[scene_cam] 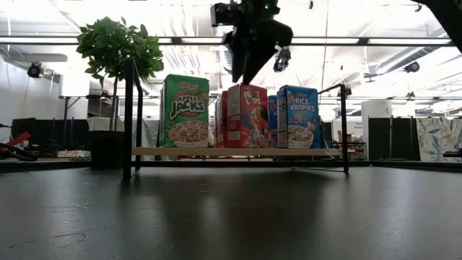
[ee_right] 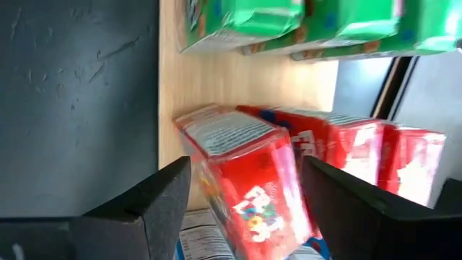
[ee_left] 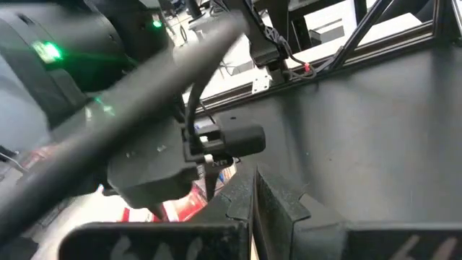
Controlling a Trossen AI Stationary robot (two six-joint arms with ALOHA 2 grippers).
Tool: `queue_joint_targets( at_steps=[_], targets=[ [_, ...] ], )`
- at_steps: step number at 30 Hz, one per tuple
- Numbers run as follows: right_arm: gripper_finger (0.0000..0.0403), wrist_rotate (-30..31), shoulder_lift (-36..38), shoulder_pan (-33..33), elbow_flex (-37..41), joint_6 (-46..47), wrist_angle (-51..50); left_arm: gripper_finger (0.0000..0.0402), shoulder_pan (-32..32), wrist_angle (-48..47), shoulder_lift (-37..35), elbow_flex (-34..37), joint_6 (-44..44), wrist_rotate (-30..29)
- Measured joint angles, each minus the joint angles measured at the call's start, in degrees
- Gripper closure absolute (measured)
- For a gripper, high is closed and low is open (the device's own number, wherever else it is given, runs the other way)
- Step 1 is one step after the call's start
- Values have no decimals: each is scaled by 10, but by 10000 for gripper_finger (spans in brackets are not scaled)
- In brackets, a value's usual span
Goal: Stack cereal on shelf
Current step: Align the red cereal box with the other red cereal box on the shelf
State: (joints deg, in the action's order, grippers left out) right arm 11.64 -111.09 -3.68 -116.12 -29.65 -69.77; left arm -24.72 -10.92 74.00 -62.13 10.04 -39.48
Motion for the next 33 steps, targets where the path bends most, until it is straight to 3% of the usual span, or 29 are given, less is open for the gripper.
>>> queue_joint_targets(
  at_steps=[9,17,20,25,33],
  targets=[
    [156,0,0,0,-60,15,-43,402,0,0,0,0,-4,0],
    [250,-15,52,0,-41,82,-58,402,0,-1,3,6,-29,0],
    [293,-16,90,1,26,101,-16,402,0,-1,13,7,-33,0],
    [348,-16,183,19,189,107,136,402,0,4,30,7,-55,0],
    [381,-16,327,77,457,117,420,389,10,45,62,7,-77,0]
  ],
)
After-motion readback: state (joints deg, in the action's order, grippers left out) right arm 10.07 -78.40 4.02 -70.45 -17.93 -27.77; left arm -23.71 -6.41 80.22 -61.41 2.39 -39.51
